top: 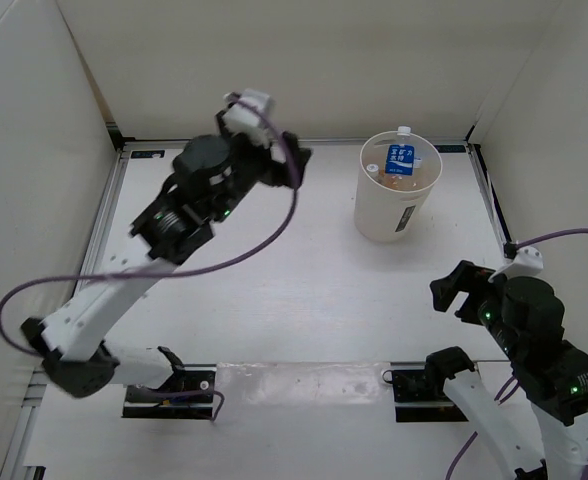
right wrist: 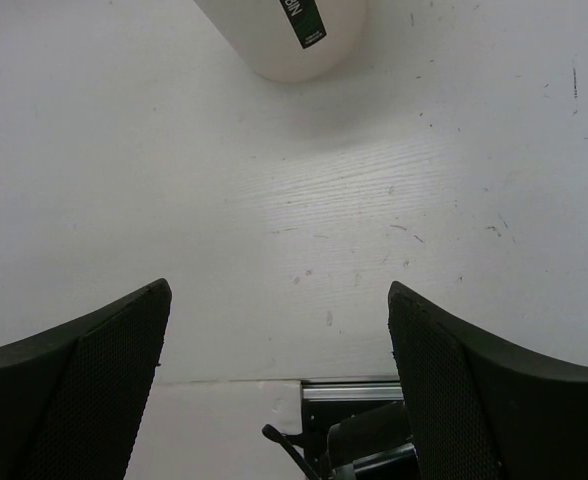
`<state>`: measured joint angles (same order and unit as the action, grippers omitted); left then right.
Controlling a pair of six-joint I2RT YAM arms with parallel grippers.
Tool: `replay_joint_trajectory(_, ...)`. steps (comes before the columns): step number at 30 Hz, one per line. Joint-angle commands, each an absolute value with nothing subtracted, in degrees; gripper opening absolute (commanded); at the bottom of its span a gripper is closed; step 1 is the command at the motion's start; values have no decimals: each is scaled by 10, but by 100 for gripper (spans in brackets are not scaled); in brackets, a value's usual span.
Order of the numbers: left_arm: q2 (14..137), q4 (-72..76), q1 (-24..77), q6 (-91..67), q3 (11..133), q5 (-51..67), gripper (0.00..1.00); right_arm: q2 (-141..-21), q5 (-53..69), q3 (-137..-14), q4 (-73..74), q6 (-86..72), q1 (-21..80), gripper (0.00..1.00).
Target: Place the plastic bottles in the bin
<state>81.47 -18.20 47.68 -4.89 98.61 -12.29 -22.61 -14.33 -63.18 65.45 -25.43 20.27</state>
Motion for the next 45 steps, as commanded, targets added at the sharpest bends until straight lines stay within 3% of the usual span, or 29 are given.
replay_joint_trajectory(1, 732, -370, 474, -50, 887, -262, 100, -250, -123, -636, 635, -240, 209, 90)
replay_joint_trajectory(8, 472, -429, 472, -99, 627, -437, 100, -247, -110, -635, 631, -234, 241, 90)
replay_joint_trajectory(16, 237, -412, 479, -126, 518, -518, 100, -264, -111, -634, 631, -233, 250, 90)
replay_joint_trajectory(27, 185, -375, 518, -77, 449, -606, 100, -277, -121, -635, 637, -239, 255, 90)
replay_joint_trajectory(31, 195, -272, 521, -33, 343, -621, 100, -283, -123, -635, 638, -240, 241, 90)
replay_joint_trajectory(36, 193, -265, 520, -20, 350, -649, 100, -283, -99, -635, 633, -229, 210, 90)
replay_joint_trajectory(42, 125, -362, 522, -213, 359, -801, 100, -293, -120, -635, 638, -238, 234, 90)
replay_joint_trajectory(45, 107, -277, 533, -69, 338, -799, 100, -302, -118, -636, 639, -237, 237, 90)
